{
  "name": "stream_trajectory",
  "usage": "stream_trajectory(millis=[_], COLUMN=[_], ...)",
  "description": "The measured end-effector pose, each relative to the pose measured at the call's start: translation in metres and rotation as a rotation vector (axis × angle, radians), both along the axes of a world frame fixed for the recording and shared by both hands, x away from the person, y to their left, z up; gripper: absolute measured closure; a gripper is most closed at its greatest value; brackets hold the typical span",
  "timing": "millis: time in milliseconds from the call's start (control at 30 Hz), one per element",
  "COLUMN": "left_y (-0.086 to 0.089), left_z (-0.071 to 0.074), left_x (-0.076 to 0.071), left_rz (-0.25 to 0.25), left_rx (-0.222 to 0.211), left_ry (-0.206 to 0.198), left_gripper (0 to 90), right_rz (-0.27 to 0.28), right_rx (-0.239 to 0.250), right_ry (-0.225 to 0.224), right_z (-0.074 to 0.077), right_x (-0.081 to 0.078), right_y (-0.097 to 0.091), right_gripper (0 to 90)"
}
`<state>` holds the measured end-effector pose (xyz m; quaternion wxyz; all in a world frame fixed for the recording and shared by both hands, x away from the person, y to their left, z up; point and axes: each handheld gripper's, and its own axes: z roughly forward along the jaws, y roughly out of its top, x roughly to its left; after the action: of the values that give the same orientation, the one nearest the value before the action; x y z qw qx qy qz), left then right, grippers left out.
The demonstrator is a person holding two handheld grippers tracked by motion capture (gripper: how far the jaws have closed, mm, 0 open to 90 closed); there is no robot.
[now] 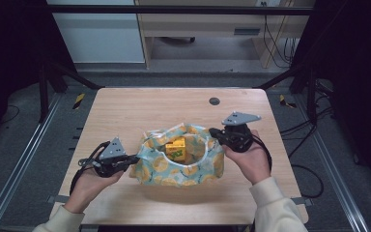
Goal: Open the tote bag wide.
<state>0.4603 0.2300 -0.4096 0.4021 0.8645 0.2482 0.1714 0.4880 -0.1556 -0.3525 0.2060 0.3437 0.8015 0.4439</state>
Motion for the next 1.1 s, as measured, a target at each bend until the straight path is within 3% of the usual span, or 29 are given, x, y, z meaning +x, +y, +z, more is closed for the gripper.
stream_trajectory(millis=[133,333,600,833,1100], left_y=[-0.001,-0.001,0.000,0.005,0.001], left_z=[0.003,-0.002,-0.006,-0.005,-0.020], left_x=[-0.004,-0.005,-0.006,-0.009,-0.006], left_rz=[-0.006,-0.009,-0.013,-0.007,-0.015], left_rx=[-0.004,0.006,0.015,0.007,0.054], left_ry=[-0.009,0.000,0.009,0.007,0.039], left_gripper=[88.9,89.0,88.9,89.0,89.0], right_rz=[0.021,0.032,0.024,0.017,0.016], right_rx=[0.047,0.053,0.053,0.061,0.030], right_ry=[-0.029,-0.016,0.024,0.034,0.077], right_z=[-0.001,-0.013,-0.034,-0.043,-0.062], right_x=[-0.025,-0.047,-0.054,-0.059,-0.058], right_y=[-0.011,-0.025,-0.036,-0.043,-0.046], right_gripper=[90.0,90.0,90.0,90.0,90.0])
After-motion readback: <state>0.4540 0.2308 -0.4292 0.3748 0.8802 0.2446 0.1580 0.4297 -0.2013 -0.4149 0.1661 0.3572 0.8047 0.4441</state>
